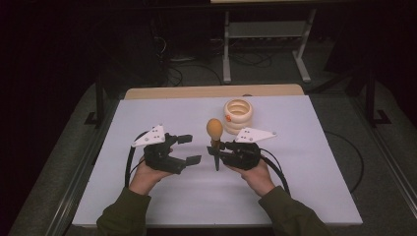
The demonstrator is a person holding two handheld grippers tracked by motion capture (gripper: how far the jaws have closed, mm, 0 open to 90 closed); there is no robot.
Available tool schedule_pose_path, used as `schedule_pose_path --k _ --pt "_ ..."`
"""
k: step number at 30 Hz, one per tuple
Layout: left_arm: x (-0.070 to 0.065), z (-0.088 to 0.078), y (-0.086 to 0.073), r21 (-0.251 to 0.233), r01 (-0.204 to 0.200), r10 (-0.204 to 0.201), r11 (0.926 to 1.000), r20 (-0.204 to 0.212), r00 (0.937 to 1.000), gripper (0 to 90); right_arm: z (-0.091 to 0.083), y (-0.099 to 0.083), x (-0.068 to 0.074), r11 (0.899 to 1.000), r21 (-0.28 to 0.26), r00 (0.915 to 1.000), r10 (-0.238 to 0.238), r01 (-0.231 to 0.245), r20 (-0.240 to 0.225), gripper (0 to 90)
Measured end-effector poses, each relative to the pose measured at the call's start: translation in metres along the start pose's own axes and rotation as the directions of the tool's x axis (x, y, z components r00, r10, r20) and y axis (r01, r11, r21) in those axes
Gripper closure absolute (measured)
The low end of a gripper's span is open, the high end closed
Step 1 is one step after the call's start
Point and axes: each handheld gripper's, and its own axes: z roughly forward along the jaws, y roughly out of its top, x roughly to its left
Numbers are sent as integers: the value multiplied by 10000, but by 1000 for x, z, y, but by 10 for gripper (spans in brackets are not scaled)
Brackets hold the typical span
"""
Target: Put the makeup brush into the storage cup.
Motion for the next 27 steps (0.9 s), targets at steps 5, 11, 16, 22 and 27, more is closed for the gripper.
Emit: schedule_pose_path --k 5,11,16,22,27 --pt "2 -16 -9 -110 -7 3 9999 -355 9994 161 -1 0 -1 10000 33 10000 4 -4 22 706" --pt "2 -30 -16 -188 35 -49 9998 -759 9971 135 -2 1 -1 10000 24 9999 -97 97 42 706" --pt "2 -42 -26 -272 161 -187 9995 -991 9949 114 -3 1 -2 10000 0 9999 -90 90 55 706" --pt "0 -51 -34 -428 188 -236 9989 -1158 9930 92 -5 2 -4 10000 -49 10000 -51 51 75 706" --pt "-1 -57 -41 -585 245 -319 9980 -1292 9911 73 -6 3 -5 10000 -57 10000 -47 47 70 706"
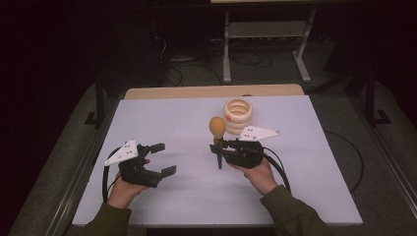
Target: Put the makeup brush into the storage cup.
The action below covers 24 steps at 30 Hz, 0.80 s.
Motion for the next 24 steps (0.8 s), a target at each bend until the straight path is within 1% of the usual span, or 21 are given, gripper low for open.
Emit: schedule_pose_path --k 2,4,5,6,7,9,10,12,14,15,17,19,23,24 --pt "0 -5 -3 -46 92 -93 9999 -192 9998 51 0 0 -1 10000 56 10000 -15 15 -25 706" --pt "-1 -7 -6 -51 147 -148 9999 -199 9997 30 1 0 -2 10000 33 10000 -34 34 -33 706" --pt "-2 -8 -7 9 140 -140 9999 -310 9994 23 1 1 -2 10000 71 10000 -10 11 -46 706" --pt "-2 -8 -7 9 140 -140 9999 -310 9994 15 1 1 -2 10000 71 10000 -10 11 -46 706" --pt "-2 -10 -10 116 193 -188 9997 -411 9990 15 1 2 -4 10000 38 10000 19 -19 -19 706" --pt "-4 -12 -13 125 404 -396 9991 -578 9975 15 2 3 -5 10000 49 10000 16 -16 7 706" --pt "-4 -12 -14 242 411 -394 9989 -666 9970 16 2 3 -6 10000 69 10000 24 -24 4 706" --pt "-5 -14 -17 328 420 -395 9986 -727 9966 16 3 3 -8 10000 31 10000 51 -51 -1 706" --pt "-5 -15 -18 343 401 -374 9986 -736 9966 16 3 3 -9 10000 53 10000 11 -12 36 706" --pt "-6 -16 -20 370 350 -319 9987 -807 9962 16 3 4 -11 9999 126 10000 29 -29 47 706" --pt "-8 -17 -21 365 398 -366 9985 -826 9959 16 3 5 -12 9998 191 10000 4 -6 62 706" --pt "-10 -18 -22 372 467 -433 9982 -883 9952 16 3 8 -13 9998 183 9999 -33 31 103 706" --pt "-13 -20 -25 380 427 -389 9984 -940 9948 16 3 13 -15 10000 70 9999 -31 30 159 706" --pt "-13 -21 -25 420 362 -321 9985 -942 9950 16 3 14 -16 10000 70 9998 -26 24 182 706"
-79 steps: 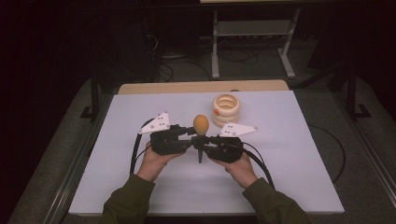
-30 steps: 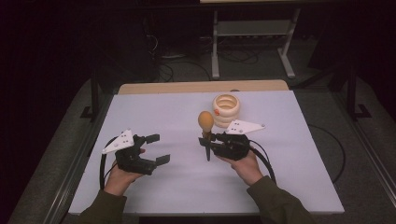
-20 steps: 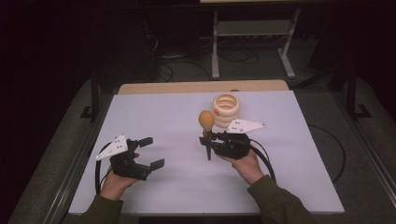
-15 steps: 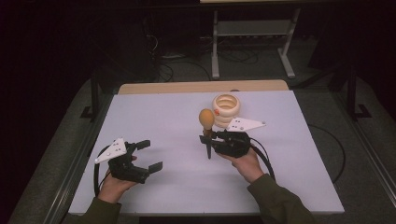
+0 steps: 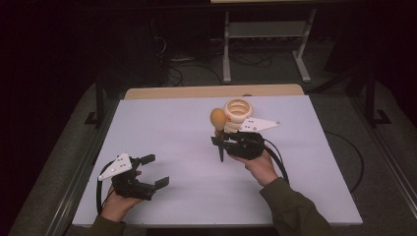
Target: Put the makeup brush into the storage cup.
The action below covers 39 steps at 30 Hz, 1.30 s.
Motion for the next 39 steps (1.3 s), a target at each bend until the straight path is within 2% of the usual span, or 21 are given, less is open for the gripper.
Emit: schedule_pose_path --k 2,7,8,11,27,39 --pt "1 0 0 -59 -102 102 9999 48 9999 16 0 2 -3 10000 3 10000 -1 1 60 706" --pt "-1 2 -1 -74 197 -195 9998 142 9997 16 -1 7 -8 10000 -67 9997 -7 8 241 706" --pt "0 2 -1 26 50 -50 10000 170 9998 16 -2 8 -9 10000 -52 9997 36 -35 241 706" --pt "-1 2 -1 11 -18 18 10000 204 9998 16 -2 11 -13 9999 -98 9994 45 -42 332 706" --pt "-1 1 0 -95 -72 74 9999 167 9998 0 -6 28 -29 9990 -359 9976 289 -267 627 706" --pt "-1 2 0 -110 -38 39 9999 110 9999 0 -8 43 -38 9983 -537 9958 281 -235 874 706"
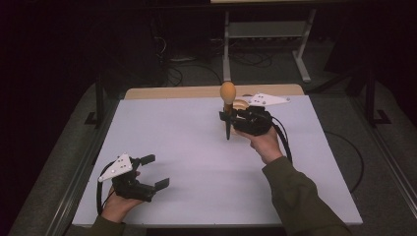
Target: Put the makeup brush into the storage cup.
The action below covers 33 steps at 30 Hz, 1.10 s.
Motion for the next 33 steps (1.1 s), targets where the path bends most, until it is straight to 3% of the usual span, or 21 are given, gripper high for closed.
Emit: schedule_pose_path --k 33 --pt "0 0 -1 -104 207 -205 9997 157 9997 0 8 25 -38 9989 -405 9927 294 -248 1170 705"
